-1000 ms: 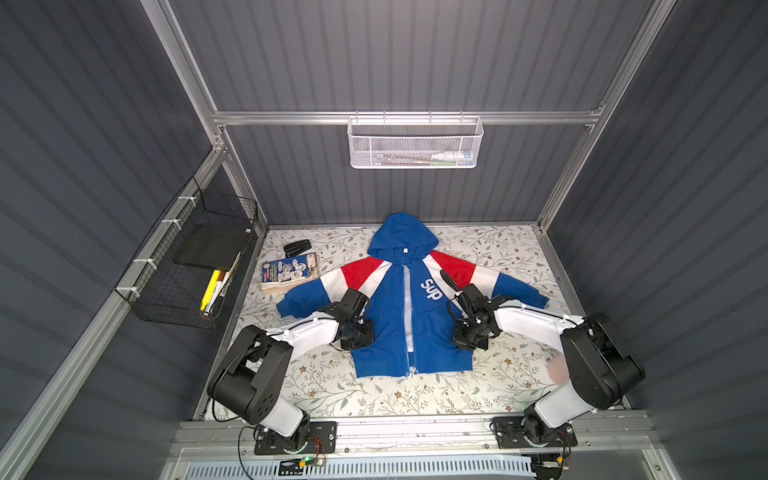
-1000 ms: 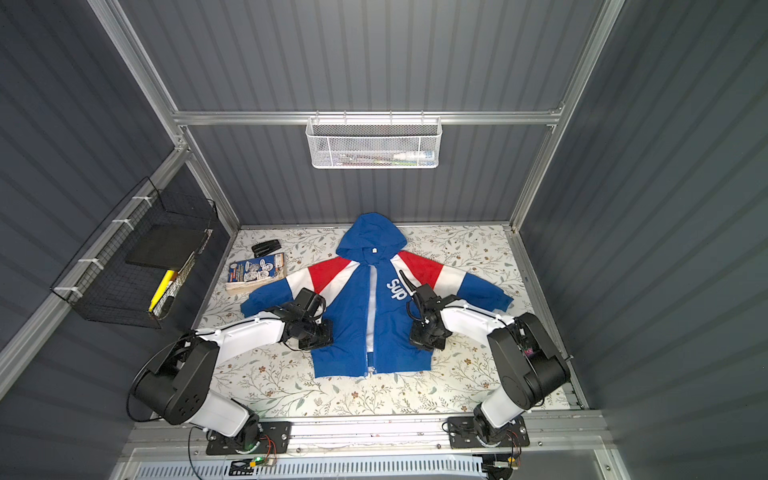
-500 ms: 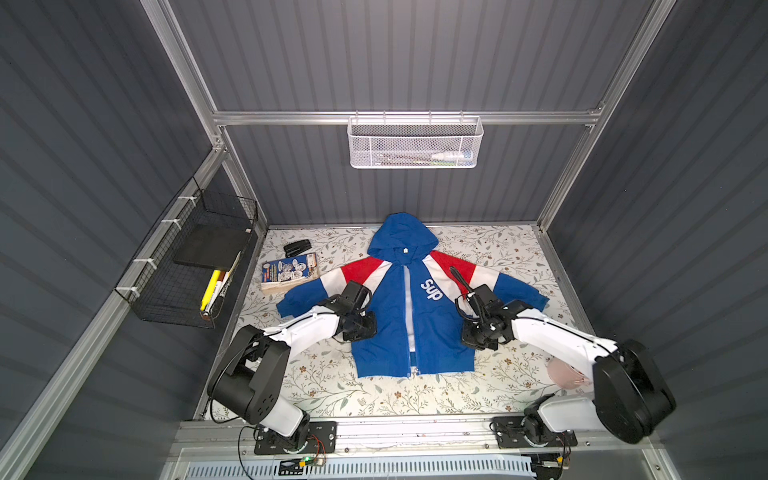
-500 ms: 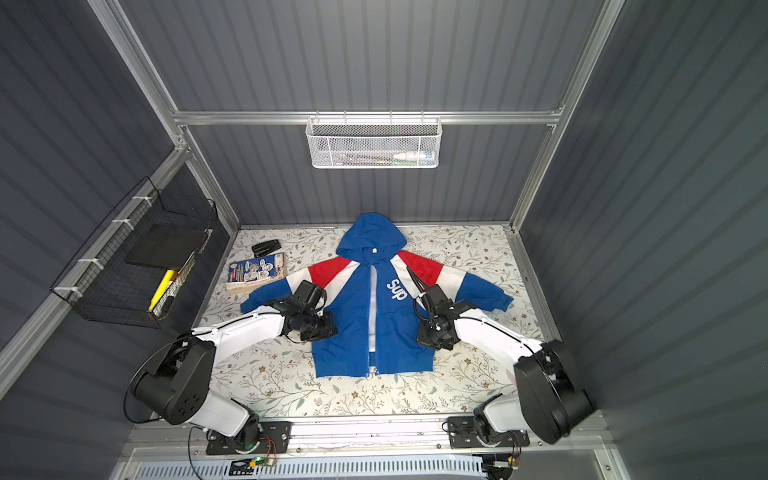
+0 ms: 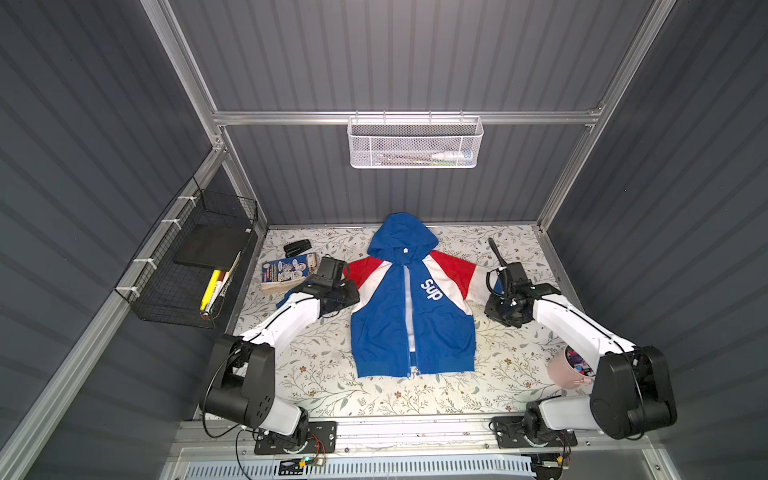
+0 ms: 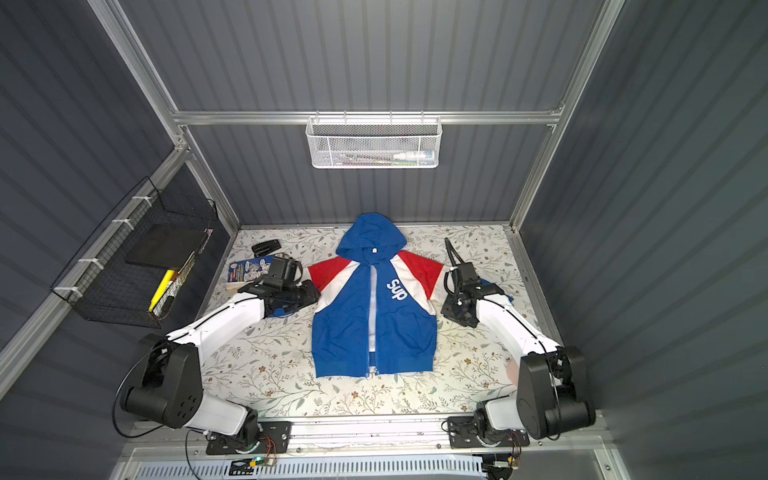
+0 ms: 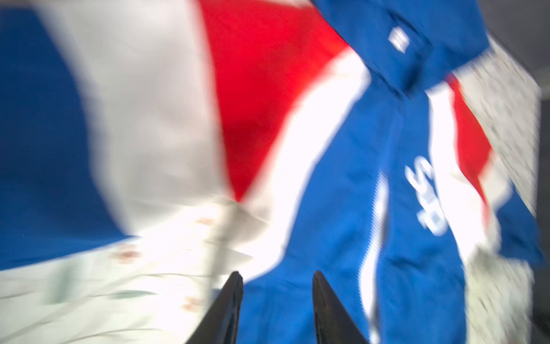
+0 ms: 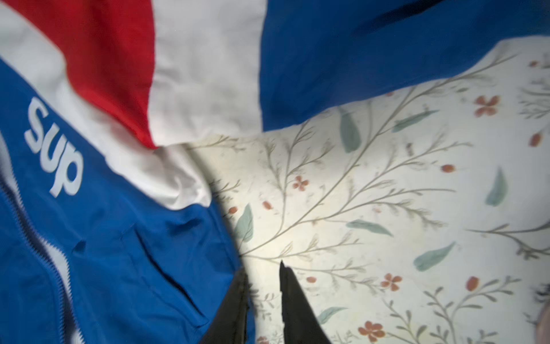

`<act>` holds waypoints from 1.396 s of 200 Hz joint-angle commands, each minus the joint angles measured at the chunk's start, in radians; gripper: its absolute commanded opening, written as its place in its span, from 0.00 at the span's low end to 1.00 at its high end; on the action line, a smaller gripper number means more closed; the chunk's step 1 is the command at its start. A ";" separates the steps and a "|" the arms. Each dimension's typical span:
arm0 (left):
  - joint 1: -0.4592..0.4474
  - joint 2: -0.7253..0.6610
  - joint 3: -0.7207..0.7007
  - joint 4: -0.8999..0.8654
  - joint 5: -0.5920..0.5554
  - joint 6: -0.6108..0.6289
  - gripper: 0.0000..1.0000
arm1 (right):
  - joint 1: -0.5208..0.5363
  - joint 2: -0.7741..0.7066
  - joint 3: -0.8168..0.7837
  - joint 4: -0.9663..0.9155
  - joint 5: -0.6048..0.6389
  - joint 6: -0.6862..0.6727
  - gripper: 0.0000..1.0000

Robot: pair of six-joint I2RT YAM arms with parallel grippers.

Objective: Unzip the jacket
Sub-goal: Smooth out the jacket at the center of the board.

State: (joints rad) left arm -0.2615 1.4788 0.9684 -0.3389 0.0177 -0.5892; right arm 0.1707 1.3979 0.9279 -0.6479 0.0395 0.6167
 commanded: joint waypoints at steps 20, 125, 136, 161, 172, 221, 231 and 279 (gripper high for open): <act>0.171 0.017 0.018 -0.037 -0.176 -0.017 0.43 | -0.018 0.025 0.090 -0.030 0.036 -0.052 0.24; 0.329 0.297 0.175 -0.033 -0.253 0.080 0.30 | -0.067 0.031 0.069 0.024 -0.008 -0.059 0.24; 0.330 0.310 0.187 -0.018 -0.229 0.095 0.25 | -0.082 0.037 0.080 0.031 -0.019 -0.063 0.24; 0.334 0.339 0.213 -0.008 -0.213 0.111 0.11 | -0.124 0.060 0.112 0.039 -0.033 -0.067 0.20; 0.338 0.363 0.233 -0.022 -0.216 0.110 0.05 | -0.150 0.074 0.126 0.042 -0.036 -0.064 0.18; 0.340 0.408 0.256 -0.102 -0.231 0.108 0.00 | -0.275 0.167 0.185 0.047 -0.070 -0.029 0.15; 0.341 0.406 0.247 -0.124 -0.244 0.109 0.00 | -0.294 0.188 0.197 0.047 -0.069 -0.023 0.15; 0.342 0.393 0.209 -0.151 -0.268 0.112 0.00 | -0.359 0.323 0.254 0.031 -0.027 0.011 0.13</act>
State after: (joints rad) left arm 0.0738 1.8801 1.2015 -0.4374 -0.2279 -0.4961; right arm -0.1665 1.6592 1.1439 -0.5972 -0.0166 0.6003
